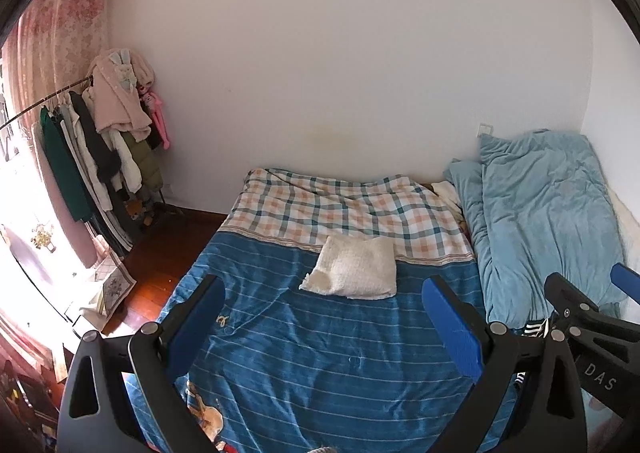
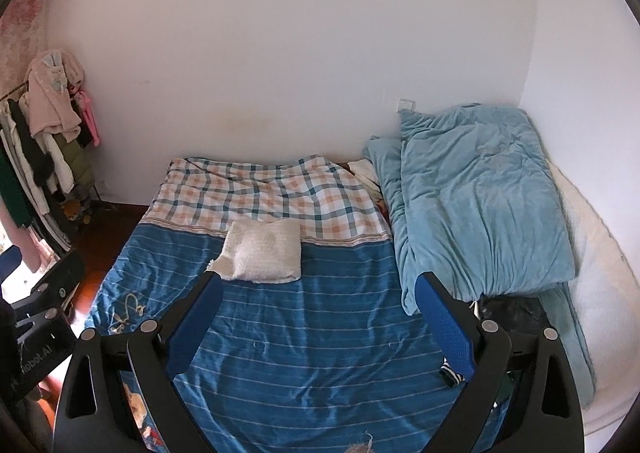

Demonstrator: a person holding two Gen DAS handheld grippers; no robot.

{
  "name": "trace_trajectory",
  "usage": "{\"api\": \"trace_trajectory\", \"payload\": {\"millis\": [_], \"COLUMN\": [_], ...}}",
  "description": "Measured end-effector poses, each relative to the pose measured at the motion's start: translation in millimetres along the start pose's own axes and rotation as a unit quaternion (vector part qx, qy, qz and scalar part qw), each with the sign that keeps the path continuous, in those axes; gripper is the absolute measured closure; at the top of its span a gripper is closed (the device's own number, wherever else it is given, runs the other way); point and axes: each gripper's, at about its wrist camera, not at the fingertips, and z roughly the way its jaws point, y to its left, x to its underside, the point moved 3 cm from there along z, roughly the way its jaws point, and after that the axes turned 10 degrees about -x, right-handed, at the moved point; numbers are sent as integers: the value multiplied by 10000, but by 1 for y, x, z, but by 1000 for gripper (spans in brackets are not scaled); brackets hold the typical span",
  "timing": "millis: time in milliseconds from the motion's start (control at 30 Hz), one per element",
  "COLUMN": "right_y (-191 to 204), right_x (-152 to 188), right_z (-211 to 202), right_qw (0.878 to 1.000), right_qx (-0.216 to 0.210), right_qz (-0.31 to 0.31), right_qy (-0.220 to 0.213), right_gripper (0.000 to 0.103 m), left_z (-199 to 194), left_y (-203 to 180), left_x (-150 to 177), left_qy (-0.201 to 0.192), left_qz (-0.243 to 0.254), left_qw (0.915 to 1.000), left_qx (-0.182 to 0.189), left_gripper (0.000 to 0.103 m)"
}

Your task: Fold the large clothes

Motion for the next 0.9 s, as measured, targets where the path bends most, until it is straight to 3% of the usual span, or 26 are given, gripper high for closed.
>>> {"api": "trace_trajectory", "payload": {"millis": [900], "right_y": [-1], "right_x": [4], "right_z": [0], "right_qw": [10000], "right_qx": [-80], "right_qz": [49], "right_qy": [3], "right_gripper": [5], "left_z": [-6], "left_y": [1], "left_x": [0], "left_qy": [-49], "left_qz": [18], "left_qw": [9999], "left_qx": [-106], "left_gripper": [2]}}
